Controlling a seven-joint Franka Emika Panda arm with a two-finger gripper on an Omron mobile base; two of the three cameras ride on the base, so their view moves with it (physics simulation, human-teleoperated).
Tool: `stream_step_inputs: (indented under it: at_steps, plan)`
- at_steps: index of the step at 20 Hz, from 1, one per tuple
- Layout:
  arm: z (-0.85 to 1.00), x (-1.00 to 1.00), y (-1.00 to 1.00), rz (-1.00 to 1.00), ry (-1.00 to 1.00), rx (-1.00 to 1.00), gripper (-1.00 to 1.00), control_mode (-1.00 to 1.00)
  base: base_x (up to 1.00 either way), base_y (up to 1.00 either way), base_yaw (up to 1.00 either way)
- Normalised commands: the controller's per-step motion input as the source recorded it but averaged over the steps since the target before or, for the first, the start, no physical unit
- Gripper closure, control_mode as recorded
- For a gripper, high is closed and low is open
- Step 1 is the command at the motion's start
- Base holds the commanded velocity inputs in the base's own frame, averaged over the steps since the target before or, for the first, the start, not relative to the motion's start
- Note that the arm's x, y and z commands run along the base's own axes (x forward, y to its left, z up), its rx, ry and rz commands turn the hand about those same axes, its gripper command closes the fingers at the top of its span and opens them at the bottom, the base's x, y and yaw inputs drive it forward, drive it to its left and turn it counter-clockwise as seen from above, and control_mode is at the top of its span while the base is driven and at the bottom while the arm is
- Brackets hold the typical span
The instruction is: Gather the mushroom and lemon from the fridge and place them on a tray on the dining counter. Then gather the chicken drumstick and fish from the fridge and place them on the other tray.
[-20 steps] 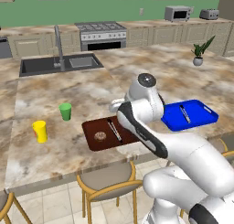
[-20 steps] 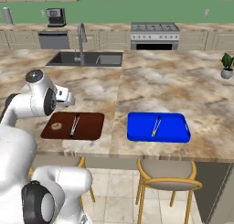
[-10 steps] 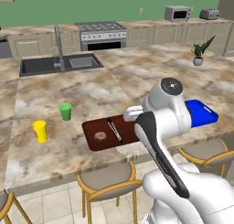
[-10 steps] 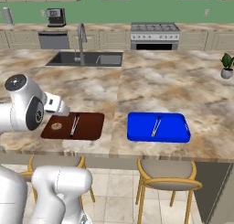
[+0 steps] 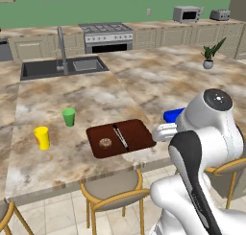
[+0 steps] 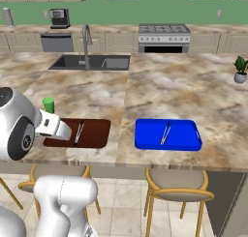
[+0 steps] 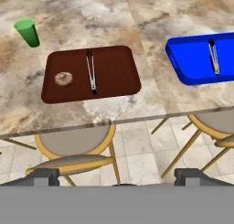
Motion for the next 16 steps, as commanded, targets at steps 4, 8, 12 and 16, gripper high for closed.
stream_step_inputs:
  at_steps: [4, 8, 12, 16]
  plan:
    - [-0.01, -0.17, 0.00, 0.00, 0.00, 0.00, -1.00, -1.00, 0.00, 0.00, 0.00]
    - [0.00, 0.00, 0.00, 0.00, 0.00, 0.00, -1.00, -1.00, 0.00, 0.00, 0.00]
    - [0.00, -0.09, 0.00, 0.00, -0.03, 0.00, -1.00, 1.00, -0.23, -0.08, -0.08]
    - [0.00, 0.00, 0.00, 0.00, 0.00, 0.00, -1.00, 1.00, -0.47, -0.49, -0.41]
